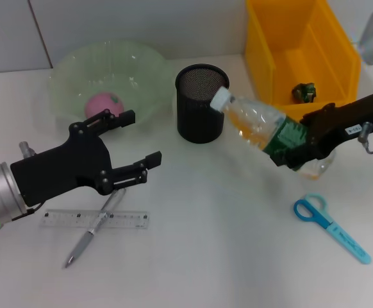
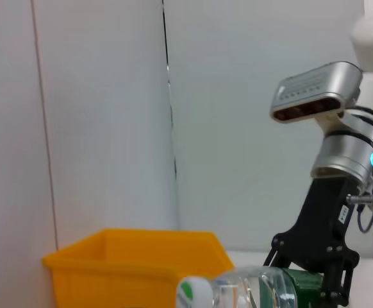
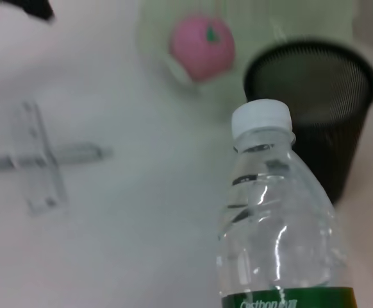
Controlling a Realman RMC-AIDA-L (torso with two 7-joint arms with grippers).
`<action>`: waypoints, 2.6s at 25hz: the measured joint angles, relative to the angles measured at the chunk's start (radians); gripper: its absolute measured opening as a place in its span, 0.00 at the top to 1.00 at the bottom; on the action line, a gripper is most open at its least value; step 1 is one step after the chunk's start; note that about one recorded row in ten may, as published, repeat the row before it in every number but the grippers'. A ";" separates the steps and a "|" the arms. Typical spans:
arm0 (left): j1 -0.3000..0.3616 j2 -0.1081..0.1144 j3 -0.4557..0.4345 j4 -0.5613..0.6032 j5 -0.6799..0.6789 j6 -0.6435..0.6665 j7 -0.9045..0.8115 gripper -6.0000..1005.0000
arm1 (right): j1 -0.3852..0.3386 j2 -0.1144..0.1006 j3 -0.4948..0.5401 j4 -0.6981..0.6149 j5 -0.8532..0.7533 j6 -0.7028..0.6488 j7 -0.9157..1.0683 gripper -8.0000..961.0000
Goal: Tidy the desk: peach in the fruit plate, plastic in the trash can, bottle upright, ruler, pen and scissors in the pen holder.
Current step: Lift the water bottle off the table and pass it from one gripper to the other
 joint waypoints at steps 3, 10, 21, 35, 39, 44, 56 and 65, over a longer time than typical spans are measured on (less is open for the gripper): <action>0.012 0.000 -0.010 -0.001 -0.032 0.033 0.001 0.14 | -0.032 -0.004 0.047 0.011 0.098 -0.012 -0.075 0.19; 0.027 0.000 -0.011 -0.006 -0.093 0.058 0.002 0.14 | -0.100 -0.005 0.080 0.073 0.301 -0.007 -0.262 0.19; 0.068 0.002 -0.012 -0.010 -0.226 0.113 -0.009 0.14 | -0.104 -0.006 0.200 0.333 0.448 -0.030 -0.586 0.19; 0.035 0.002 -0.024 -0.094 -0.283 0.222 -0.020 0.14 | -0.098 0.004 0.204 0.516 0.559 -0.075 -0.818 0.19; 0.020 0.003 -0.016 -0.118 -0.280 0.231 -0.024 0.14 | -0.098 0.017 0.206 0.520 0.563 -0.116 -0.856 0.19; 0.014 0.004 -0.015 -0.132 -0.279 0.236 -0.050 0.14 | -0.098 0.022 0.204 0.523 0.569 -0.148 -0.864 0.19; 0.016 0.002 -0.015 -0.141 -0.282 0.272 -0.094 0.14 | -0.067 0.029 0.196 0.614 0.574 -0.163 -0.944 0.18; 0.008 0.001 -0.022 -0.177 -0.285 0.294 -0.113 0.14 | -0.035 0.029 0.194 0.666 0.574 -0.153 -0.982 0.18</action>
